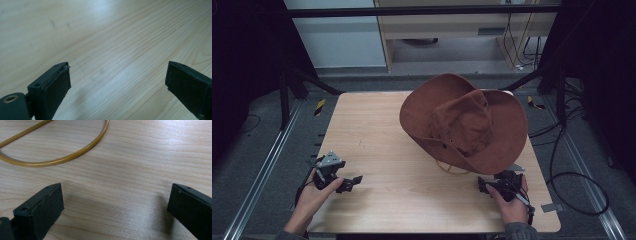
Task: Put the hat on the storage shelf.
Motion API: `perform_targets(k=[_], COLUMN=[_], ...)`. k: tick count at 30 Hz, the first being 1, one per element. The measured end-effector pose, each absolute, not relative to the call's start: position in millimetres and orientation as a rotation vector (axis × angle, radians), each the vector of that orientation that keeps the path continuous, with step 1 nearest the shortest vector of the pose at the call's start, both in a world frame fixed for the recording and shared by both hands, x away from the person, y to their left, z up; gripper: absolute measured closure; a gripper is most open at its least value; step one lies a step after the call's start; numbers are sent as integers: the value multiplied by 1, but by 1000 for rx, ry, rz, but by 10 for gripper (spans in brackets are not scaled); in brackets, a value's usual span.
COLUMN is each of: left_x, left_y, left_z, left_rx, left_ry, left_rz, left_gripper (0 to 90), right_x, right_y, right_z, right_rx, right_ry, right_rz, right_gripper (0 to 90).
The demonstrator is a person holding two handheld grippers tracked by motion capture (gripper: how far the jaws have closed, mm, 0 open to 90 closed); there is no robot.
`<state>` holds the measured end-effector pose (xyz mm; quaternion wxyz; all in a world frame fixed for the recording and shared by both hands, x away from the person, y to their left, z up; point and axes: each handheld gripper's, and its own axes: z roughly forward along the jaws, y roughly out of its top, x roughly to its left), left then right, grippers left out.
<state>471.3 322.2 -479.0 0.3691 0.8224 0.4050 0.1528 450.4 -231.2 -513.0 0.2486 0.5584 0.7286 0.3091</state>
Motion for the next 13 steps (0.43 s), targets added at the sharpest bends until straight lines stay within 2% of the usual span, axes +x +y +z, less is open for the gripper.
perform_targets(k=[8, 13], left_x=[472, 471], left_y=[329, 331], left_z=[-499, -501], left_rx=[2220, 2203], left_ry=[1053, 1048], left_rz=[387, 394], left_gripper=[55, 46], right_x=[450, 451], right_y=[-231, -231], right_z=[-513, -513], right_rx=[1521, 1522], right_ry=[1985, 1986], right_rz=[842, 841], right_gripper=[5, 4])
